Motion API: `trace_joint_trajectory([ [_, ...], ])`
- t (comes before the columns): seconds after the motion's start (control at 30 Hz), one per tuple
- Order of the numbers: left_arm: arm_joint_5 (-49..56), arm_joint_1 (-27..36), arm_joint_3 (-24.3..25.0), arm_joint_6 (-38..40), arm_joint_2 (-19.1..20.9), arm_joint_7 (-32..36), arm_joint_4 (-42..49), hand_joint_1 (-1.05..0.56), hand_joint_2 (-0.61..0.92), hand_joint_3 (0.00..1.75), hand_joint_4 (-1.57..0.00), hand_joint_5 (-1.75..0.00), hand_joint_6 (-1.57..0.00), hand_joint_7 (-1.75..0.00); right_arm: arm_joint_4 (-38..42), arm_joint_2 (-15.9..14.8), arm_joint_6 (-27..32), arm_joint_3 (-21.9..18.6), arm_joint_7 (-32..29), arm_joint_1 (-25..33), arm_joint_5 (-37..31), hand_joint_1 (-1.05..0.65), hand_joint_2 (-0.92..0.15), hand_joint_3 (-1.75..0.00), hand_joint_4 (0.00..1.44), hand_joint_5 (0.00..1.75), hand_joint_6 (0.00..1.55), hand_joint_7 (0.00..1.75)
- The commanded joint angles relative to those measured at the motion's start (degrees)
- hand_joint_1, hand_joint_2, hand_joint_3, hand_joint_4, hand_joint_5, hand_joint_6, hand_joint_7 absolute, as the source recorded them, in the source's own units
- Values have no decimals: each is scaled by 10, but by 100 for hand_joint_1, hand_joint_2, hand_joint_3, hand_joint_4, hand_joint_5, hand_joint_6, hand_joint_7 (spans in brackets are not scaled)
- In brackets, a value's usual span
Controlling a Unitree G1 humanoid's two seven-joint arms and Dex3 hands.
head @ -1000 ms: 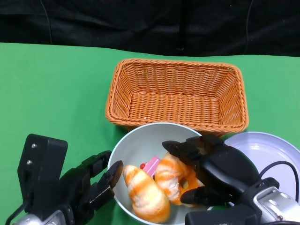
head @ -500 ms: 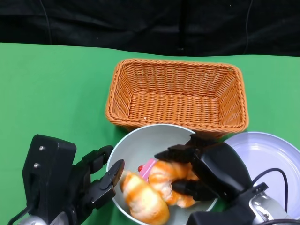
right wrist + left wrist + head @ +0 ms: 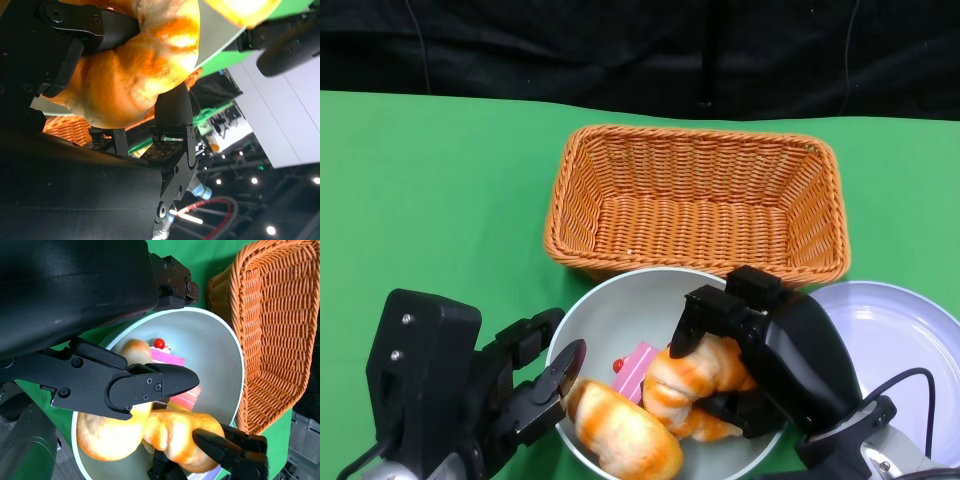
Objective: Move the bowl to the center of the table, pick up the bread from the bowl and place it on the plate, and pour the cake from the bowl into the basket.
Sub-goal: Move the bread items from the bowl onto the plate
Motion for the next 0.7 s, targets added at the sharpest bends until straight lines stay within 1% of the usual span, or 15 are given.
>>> trace_joint_trajectory([
  [0.03, 9, 6, 0, -5, 7, -2, 0, -64, 92, 49, -16, -13, -18, -4, -11, -7, -18, -15, -14, -6, 14, -13, -23, -151, 103, 175, 79, 175],
  [0.07, 9, 6, 0, -6, 7, -2, -1, -64, 92, 49, -15, -13, -18, -4, -15, -6, -19, -17, -15, -6, 15, -14, -22, -152, 103, 175, 80, 175],
  [0.23, 4, 9, 5, -1, 5, -1, -5, -63, 92, 48, -15, -13, -18, -3, -97, 1, 5, -42, 48, 27, 67, -18, -19, -163, 103, 175, 80, 175],
  [0.33, -2, 16, 13, -8, 0, -3, -8, -63, 92, 48, -14, -13, -18, -3, -153, 5, 6, -62, 95, 55, 135, -18, -15, -170, 102, 175, 80, 173],
  [0.37, -3, 18, 15, -12, -2, -3, -8, -63, 92, 48, -13, -13, -18, -3, -166, 7, 7, -69, 108, 62, 153, -18, -12, -173, 103, 175, 80, 170],
  [0.43, -3, 19, 16, -15, -3, -5, -8, -63, 92, 47, -13, -13, -19, -3, -178, 11, 9, -76, 125, 68, 168, -17, -10, -174, 103, 175, 81, 168],
  [0.47, 3, 20, 15, -27, 3, -7, -9, -63, 92, 47, -13, -13, -19, -3, -199, 12, 17, -88, 143, 75, 197, -17, -10, -174, 103, 175, 81, 168],
  [0.5, 10, 22, 13, -37, 9, -8, -12, -62, 92, 48, -14, -14, -18, -3, -221, 13, 25, -99, 160, 81, 223, -14, -12, -175, 102, 175, 83, 162],
  [0.57, 19, 24, 13, -50, 17, -8, -17, -61, 92, 49, -16, -16, -18, -3, -252, 17, 38, -119, 182, 89, 255, -9, -16, -175, 102, 175, 85, 157],
  [0.7, 25, 26, 14, -56, 21, -7, -20, -60, 92, 49, -16, -17, -19, -3, -272, 25, 48, -136, 201, 95, 266, -8, -16, -175, 101, 175, 85, 154],
])
